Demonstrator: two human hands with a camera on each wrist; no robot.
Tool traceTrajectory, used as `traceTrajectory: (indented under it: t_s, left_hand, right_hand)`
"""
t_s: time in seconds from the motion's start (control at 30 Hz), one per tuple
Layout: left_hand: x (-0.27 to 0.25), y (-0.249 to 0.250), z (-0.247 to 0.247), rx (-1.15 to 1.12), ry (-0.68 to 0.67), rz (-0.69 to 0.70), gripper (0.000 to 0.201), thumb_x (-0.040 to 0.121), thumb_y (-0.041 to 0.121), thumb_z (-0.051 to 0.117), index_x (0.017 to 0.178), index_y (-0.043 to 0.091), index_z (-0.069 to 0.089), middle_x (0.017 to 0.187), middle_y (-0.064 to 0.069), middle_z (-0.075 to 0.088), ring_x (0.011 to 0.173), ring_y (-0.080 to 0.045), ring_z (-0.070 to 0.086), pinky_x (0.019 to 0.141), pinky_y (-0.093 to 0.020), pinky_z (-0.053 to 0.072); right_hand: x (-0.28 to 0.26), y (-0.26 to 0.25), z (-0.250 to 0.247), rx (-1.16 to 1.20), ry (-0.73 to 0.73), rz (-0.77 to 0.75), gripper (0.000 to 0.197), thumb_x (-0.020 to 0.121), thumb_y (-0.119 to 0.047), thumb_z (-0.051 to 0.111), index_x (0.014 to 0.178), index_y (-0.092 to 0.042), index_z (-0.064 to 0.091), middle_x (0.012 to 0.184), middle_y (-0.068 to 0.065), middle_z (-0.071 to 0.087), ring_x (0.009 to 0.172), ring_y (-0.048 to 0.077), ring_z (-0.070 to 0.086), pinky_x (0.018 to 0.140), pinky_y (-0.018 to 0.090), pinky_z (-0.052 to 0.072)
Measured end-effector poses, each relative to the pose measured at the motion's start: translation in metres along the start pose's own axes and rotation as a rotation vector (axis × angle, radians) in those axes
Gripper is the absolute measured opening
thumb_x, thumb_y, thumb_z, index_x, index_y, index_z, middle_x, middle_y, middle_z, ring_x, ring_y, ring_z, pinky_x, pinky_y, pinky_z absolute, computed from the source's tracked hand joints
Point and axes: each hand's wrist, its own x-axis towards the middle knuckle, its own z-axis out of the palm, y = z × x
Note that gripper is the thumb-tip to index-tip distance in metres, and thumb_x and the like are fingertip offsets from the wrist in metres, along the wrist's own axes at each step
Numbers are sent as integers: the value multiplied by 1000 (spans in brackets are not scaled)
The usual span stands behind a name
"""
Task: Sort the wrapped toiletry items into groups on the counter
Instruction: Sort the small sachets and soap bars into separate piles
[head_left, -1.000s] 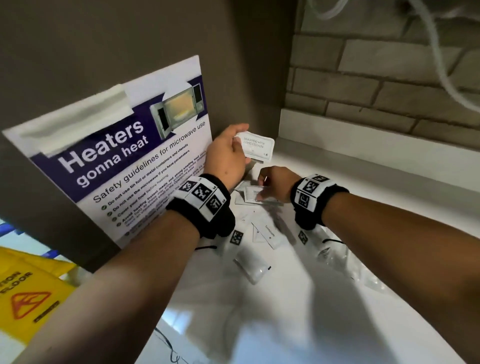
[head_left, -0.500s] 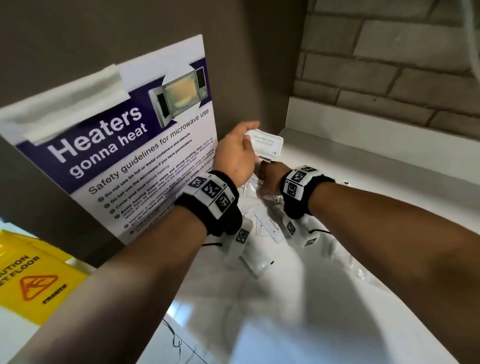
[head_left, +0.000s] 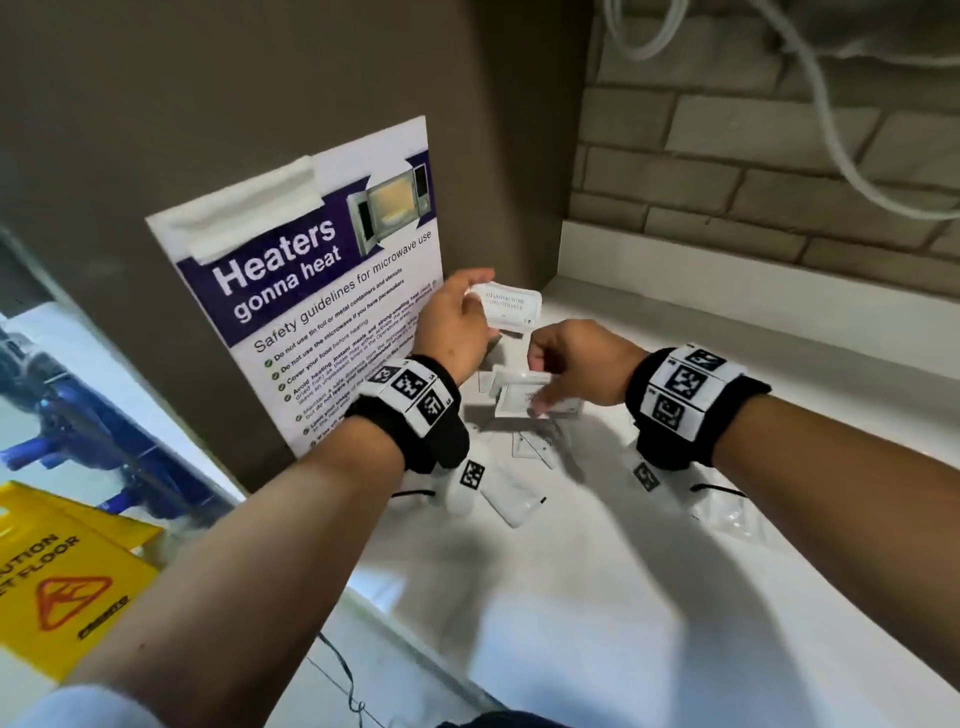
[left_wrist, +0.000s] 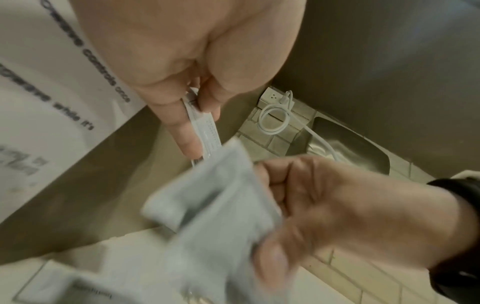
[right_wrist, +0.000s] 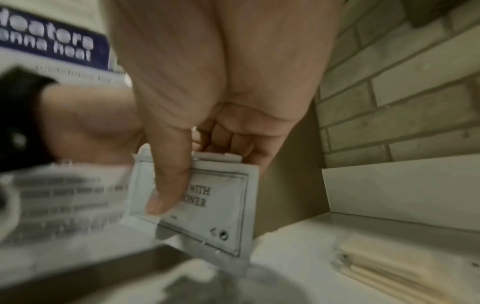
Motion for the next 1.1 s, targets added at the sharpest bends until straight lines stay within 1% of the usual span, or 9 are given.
traceTrajectory:
  t_s: [0.13,0.27,0.33,0.43,0.57,0.7,0.87,0.97,1.1]
  left_hand:
    - [-18,-5,-8,-71,-50,-63,29,89,29,47,106,24,69,110,-4,70,103,-25,66,92,-51,53]
    - [-31,-2,-10,-84,-182,-108,41,76,60,65,102,29,71,108,0,71,105,-20,67,88,-49,56]
    - [-35,-5,-13,-1,-209,-62,28,77,47,73,101,34,69,109,2,70,103,-17,67,90,-46,56]
    - [-37,-13,-17,75,-193,-16,25,88,16,69,111,24,65,103,2,70,96,-15,67,94,-44,53]
    - [-36,-21,-24,182,-103,62,27,89,9,64,113,22,66,107,-2,71,101,-18,67,95,-40,53]
    - [-33,-18,-29,202,-13,115,30,90,6,61,117,17,64,110,-5,69,103,-20,66,94,-39,54]
    - [-29,-17,-31,221,12,154,29,92,7,59,120,15,62,115,-5,67,108,-20,63,98,-38,50]
    - [-29,-26,-29,170,-8,94,28,93,9,57,120,18,61,115,-7,66,108,-24,64,94,-44,53]
    - [-33,-34,-25,126,-61,1,26,95,12,54,117,24,60,113,-7,66,106,-26,64,91,-47,54]
  right_hand:
    - [-6,-9,-19,195,191,13,44,58,-14,91,64,-23,49,58,-9,48,52,9,40,49,21,32]
    - [-7,-14,-18,193,212,43,42,58,-14,91,66,-23,51,60,-7,51,52,9,43,48,16,35]
    - [-5,-15,-12,203,226,46,41,57,-14,91,66,-23,52,61,-7,52,54,11,45,56,23,38]
    - [-5,-18,0,147,291,62,39,59,-22,90,77,-21,56,74,-5,58,66,14,51,59,26,41]
    - [-16,-19,28,59,454,145,62,59,-40,88,97,-14,46,99,4,51,87,21,48,69,32,41]
    - [-27,-22,62,-7,186,258,71,65,-46,83,111,-10,43,106,7,56,91,24,57,68,32,43]
    - [-38,-36,92,-245,-135,148,72,70,-57,75,120,-12,48,114,6,57,101,26,57,82,34,48]
    - [-42,-35,99,-311,-188,113,46,75,-41,72,110,-16,55,110,8,57,105,29,58,80,30,45]
    - [-46,-36,82,-314,-157,31,4,81,-21,61,85,-21,59,93,7,67,92,27,63,68,25,38]
